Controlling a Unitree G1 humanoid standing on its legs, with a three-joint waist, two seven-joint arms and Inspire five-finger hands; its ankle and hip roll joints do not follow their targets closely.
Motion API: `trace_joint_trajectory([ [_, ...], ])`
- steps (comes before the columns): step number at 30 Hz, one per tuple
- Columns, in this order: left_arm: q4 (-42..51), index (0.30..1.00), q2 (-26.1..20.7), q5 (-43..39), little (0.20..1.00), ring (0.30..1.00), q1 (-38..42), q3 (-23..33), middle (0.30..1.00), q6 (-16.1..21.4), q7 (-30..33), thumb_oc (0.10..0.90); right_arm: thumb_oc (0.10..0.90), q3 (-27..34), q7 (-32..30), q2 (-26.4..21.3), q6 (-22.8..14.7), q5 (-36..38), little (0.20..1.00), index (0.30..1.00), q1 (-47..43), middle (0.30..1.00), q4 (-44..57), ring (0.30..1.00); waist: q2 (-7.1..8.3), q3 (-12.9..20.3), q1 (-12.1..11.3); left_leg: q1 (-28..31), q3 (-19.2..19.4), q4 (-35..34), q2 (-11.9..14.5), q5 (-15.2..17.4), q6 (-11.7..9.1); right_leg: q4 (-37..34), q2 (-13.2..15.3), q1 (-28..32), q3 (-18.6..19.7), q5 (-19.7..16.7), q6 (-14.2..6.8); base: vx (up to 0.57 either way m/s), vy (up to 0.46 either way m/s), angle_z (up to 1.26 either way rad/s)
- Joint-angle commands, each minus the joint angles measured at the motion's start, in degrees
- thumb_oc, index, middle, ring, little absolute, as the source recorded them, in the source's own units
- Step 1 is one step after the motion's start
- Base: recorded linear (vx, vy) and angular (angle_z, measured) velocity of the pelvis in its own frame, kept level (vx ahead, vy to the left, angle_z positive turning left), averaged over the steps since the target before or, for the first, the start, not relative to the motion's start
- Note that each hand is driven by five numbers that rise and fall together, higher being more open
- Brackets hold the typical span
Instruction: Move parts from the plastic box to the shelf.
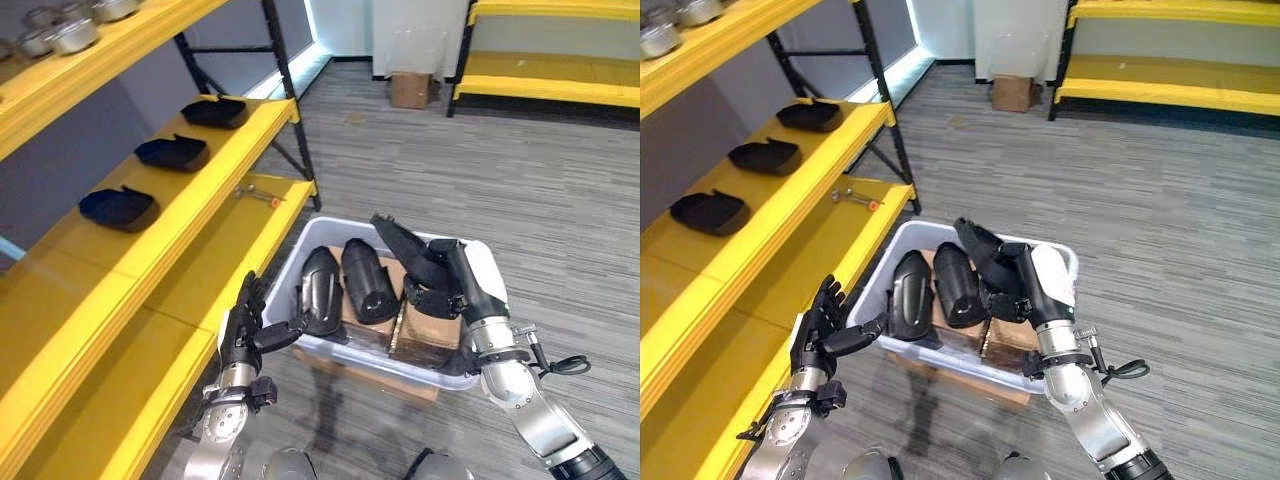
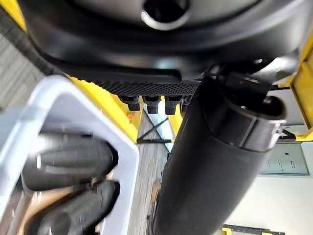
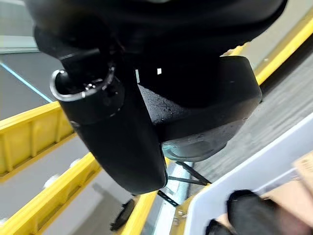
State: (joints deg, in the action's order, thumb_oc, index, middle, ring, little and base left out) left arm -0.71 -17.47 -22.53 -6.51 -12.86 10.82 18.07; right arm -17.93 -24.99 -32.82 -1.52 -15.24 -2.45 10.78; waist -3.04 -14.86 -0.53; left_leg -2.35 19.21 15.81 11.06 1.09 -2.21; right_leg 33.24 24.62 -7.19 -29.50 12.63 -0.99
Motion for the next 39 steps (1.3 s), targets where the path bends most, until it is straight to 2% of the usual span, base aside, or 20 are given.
trace_joint_trajectory([
  [1, 11.1, 1.0, -5.9, 7.2, 1.0, 1.0, 1.7, 4.8, 1.0, 5.5, 1.6, 0.9, 0.4, 1.8, -3.6, 1.8, -7.2, -0.8, 0.3, 0.3, -9.6, 0.3, 5.5, 0.3, 0.63, 3.3, -1.8, 6.0, -0.4, -6.0, 1.4, -0.3, -1.1, -11.9, -8.2, 5.9, 4.8, -4.1, -0.4, -0.03, 0.25, 0.71],
  [5, 14.1, 1.0, -7.5, 11.5, 1.0, 1.0, -1.0, 7.2, 1.0, 6.1, 3.4, 0.9, 0.4, 3.7, -2.5, 2.8, -9.4, -1.4, 0.3, 0.3, -7.1, 0.3, 7.2, 0.3, 0.41, 4.2, -3.5, 7.6, -1.4, -11.1, -0.3, -0.9, -0.8, -17.6, -7.7, 8.0, 3.1, -8.7, -2.8, -0.03, 0.184, 0.38],
  [6, 15.3, 1.0, -8.0, 11.9, 1.0, 1.0, -2.2, 8.5, 1.0, 6.8, 3.7, 0.9, 0.4, 4.1, -1.9, 3.2, -9.1, -1.4, 0.3, 0.3, -6.6, 0.3, 8.7, 0.3, 0.52, 4.4, -4.6, 7.8, -1.9, -13.2, -1.2, -1.2, -0.6, -20.0, -7.2, 8.6, 2.2, -10.8, -4.0, -0.08, 0.263, 0.5],
  [9, 16.7, 1.0, -8.6, 12.2, 1.0, 1.0, -3.8, 10.6, 1.0, 7.9, 5.9, 0.9, 0.4, 3.6, -1.3, 3.9, -8.7, -1.9, 0.3, 0.3, -6.7, 0.3, 10.1, 0.3, 1.04, 4.5, -6.6, 7.5, -2.6, -15.9, -2.8, -1.8, -0.2, -23.7, -6.4, 9.7, 0.5, -13.7, -5.8, -0.1, 0.173, 0.43],
  [12, 16.7, 1.0, -9.0, 13.3, 1.0, 1.0, -3.9, 12.1, 1.0, 7.8, 7.9, 0.9, 0.4, 2.4, -1.7, 4.5, -8.3, -2.6, 0.3, 0.3, -8.0, 0.3, 10.4, 0.3, 1.89, 4.1, -9.2, 6.4, -3.3, -16.2, -4.3, -1.5, 0.5, -25.5, -4.6, 10.0, -1.3, -16.4, -7.2, -0.1, 0.126, 0.2],
  [15, 16.6, 1.0, -9.1, 13.5, 1.0, 1.0, -3.9, 12.7, 1.0, 7.8, 9.0, 0.9, 0.4, 1.6, -1.8, 4.8, -8.4, -3.5, 0.3, 0.3, -8.8, 0.3, 10.6, 0.3, 2.28, 3.8, -10.5, 5.8, -3.6, -15.7, -5.1, -0.8, 1.1, -26.4, -3.2, 10.4, -2.3, -17.9, -8.0, -0.06, 0.129, 0.41],
  [16, 16.7, 1.0, -9.1, 13.2, 1.0, 1.0, -3.9, 13.1, 1.0, 7.7, 8.8, 0.9, 0.4, 1.4, -1.7, 5.0, -8.0, -3.7, 0.3, 0.3, -9.0, 0.3, 10.7, 0.3, 2.43, 3.7, -11.0, 5.6, -3.7, -15.3, -5.5, -0.4, 1.4, -26.7, -2.6, 10.5, -2.8, -18.5, -8.2, -0.04, 0.158, 0.37],
  [18, 16.7, 1.0, -8.9, 11.1, 1.0, 1.0, -4.1, 14.6, 1.0, 6.3, 6.7, 0.9, 0.4, 0.0, -1.9, 5.9, -6.5, -5.4, 0.3, 0.3, -10.5, 0.3, 10.6, 0.3, 2.92, 3.4, -13.5, 4.7, -3.6, -13.5, -6.8, 1.0, 2.2, -28.0, -0.3, 11.5, -5.1, -21.3, -9.1, -0.04, 0.183, 0.34],
  [21, 16.0, 1.0, -8.5, 8.1, 1.0, 1.0, -3.6, 15.1, 1.0, 5.4, 4.7, 0.9, 0.4, -1.7, -1.6, 7.0, -5.6, -6.4, 0.3, 0.3, -12.8, 0.3, 10.2, 0.3, 3.5, 3.0, -15.2, 3.7, -4.4, -11.6, -8.1, 2.4, 2.8, -30.1, 0.7, 12.2, -6.3, -24.0, -10.1, -0.01, 0.15, 0.33],
  [25, 14.3, 1.0, -7.9, 7.0, 1.0, 1.0, -2.1, 13.9, 1.0, 4.3, 2.3, 0.9, 0.4, -4.1, -1.7, 8.3, -4.5, -8.4, 0.3, 0.3, -15.0, 0.3, 9.2, 0.3, 4.18, 2.7, -15.6, 2.5, -8.7, -9.0, -10.9, 4.9, 4.1, -31.9, 1.3, 10.9, -1.8, -26.7, -10.8, 0.04, 0.189, 0.38],
  [26, 14.3, 1.0, -7.8, 6.7, 1.0, 1.0, -2.0, 13.6, 1.0, 4.2, 2.0, 0.9, 0.4, -4.3, -1.7, 8.3, -4.4, -8.6, 0.3, 0.3, -15.1, 0.3, 9.0, 0.3, 4.39, 2.5, -15.5, 1.8, -8.5, -8.7, -11.5, 4.1, 4.6, -32.2, 1.9, 10.5, -2.0, -27.7, -10.1, 0.02, 0.219, 0.48],
  [27, 13.9, 1.0, -7.5, 6.2, 1.0, 1.0, -1.9, 12.9, 1.0, 4.3, 1.0, 0.9, 0.4, -4.4, -1.8, 8.3, -4.3, -8.8, 0.3, 0.3, -15.3, 0.3, 8.6, 0.3, 4.44, 3.0, -15.3, 1.5, -9.9, -8.8, -12.3, 4.1, 5.0, -32.7, 1.8, 10.4, 0.3, -28.1, -10.0, 0.01, 0.21, 0.55],
  [28, 13.8, 1.0, -7.4, 5.9, 1.0, 1.0, -1.8, 12.6, 1.0, 4.3, 0.4, 0.9, 0.4, -4.3, -1.8, 8.2, -4.4, -8.7, 0.3, 0.3, -15.4, 0.3, 8.5, 0.3, 4.4, 3.3, -15.1, 1.3, -10.7, -9.0, -12.6, 4.0, 5.1, -32.7, 1.5, 10.5, 1.7, -27.9, -9.9, 0.09, 0.243, 0.73],
  [31, 13.5, 1.0, -7.2, 5.4, 1.0, 1.0, -0.9, 11.2, 1.0, 3.7, -1.9, 0.9, 0.4, -3.3, -1.5, 7.0, -4.1, -7.5, 0.3, 0.3, -14.4, 0.3, 8.9, 0.3, 4.45, 4.5, -13.1, 0.7, -15.3, -9.5, -13.9, 3.7, 6.3, -29.7, -2.2, 9.7, 10.5, -24.9, -8.6, 0.11, 0.157, 0.7],
  [32, 13.5, 1.0, -7.2, 4.9, 1.0, 1.0, -0.9, 10.9, 1.0, 3.3, -2.9, 0.9, 0.4, -2.9, -1.6, 6.3, -4.0, -7.1, 0.3, 0.3, -13.4, 0.3, 9.5, 0.3, 4.5, 4.9, -12.0, 0.9, -17.1, -10.3, -14.1, 3.4, 6.8, -28.0, -5.3, 8.9, 14.2, -22.2, -7.7, 0.15, 0.131, 0.57],
  [33, 13.8, 1.0, -7.0, 4.9, 1.0, 1.0, -1.4, 10.8, 1.0, 3.1, -3.9, 0.9, 0.4, -2.1, -0.9, 5.5, -4.4, -6.4, 0.3, 0.3, -11.9, 0.3, 10.2, 0.3, 4.76, 5.3, -11.0, 1.2, -18.5, -11.9, -14.2, 2.5, 7.2, -27.0, -9.1, 7.8, 16.1, -19.5, -6.8, 0.18, 0.156, 0.61],
  [34, 14.3, 1.0, -6.7, 4.4, 1.0, 1.0, -2.4, 10.4, 1.0, 3.7, -4.3, 0.9, 0.4, -1.4, 0.7, 4.7, -5.2, -5.0, 0.3, 0.3, -10.7, 0.3, 10.3, 0.3, 5.24, 5.4, -10.3, 2.5, -18.7, -14.0, -14.3, 1.8, 7.3, -26.9, -12.3, 6.7, 15.9, -18.0, -6.5, 0.13, 0.105, 0.8],
  [36, 14.7, 1.0, -6.5, 3.9, 1.0, 1.0, -3.2, 10.5, 1.0, 4.4, -4.4, 0.9, 0.4, -1.3, 1.7, 4.1, -6.5, -5.0, 0.3, 0.3, -10.4, 0.3, 10.2, 0.3, 5.52, 5.3, -10.1, 3.8, -18.1, -15.9, -14.2, 1.1, 6.9, -27.8, -13.8, 5.8, 14.6, -18.3, -6.6, 0.08, 0.017, 0.55],
  [37, 15.0, 1.0, -6.3, 3.4, 1.0, 1.0, -3.8, 10.3, 1.0, 5.1, -4.4, 0.9, 0.4, -1.6, 2.4, 4.0, -7.3, -5.1, 0.3, 0.3, -10.5, 0.3, 9.7, 0.3, 5.83, 5.0, -9.9, 5.2, -17.7, -17.5, -14.2, 0.7, 6.6, -29.0, -14.8, 4.4, 13.6, -19.8, -7.0, 0.06, -0.018, -0.05],
  [39, 15.7, 1.0, -6.1, 2.0, 1.0, 1.0, -4.0, 9.6, 1.0, 4.9, -4.2, 0.9, 0.4, -2.5, 2.4, 3.4, -8.0, -4.9, 0.3, 0.3, -11.1, 0.3, 8.6, 0.3, 6.03, 4.3, -8.9, 7.0, -18.5, -18.9, -14.4, 0.7, 6.6, -30.5, -16.5, 2.2, 14.8, -21.4, -7.5, 0.11, -0.035, -0.27],
])
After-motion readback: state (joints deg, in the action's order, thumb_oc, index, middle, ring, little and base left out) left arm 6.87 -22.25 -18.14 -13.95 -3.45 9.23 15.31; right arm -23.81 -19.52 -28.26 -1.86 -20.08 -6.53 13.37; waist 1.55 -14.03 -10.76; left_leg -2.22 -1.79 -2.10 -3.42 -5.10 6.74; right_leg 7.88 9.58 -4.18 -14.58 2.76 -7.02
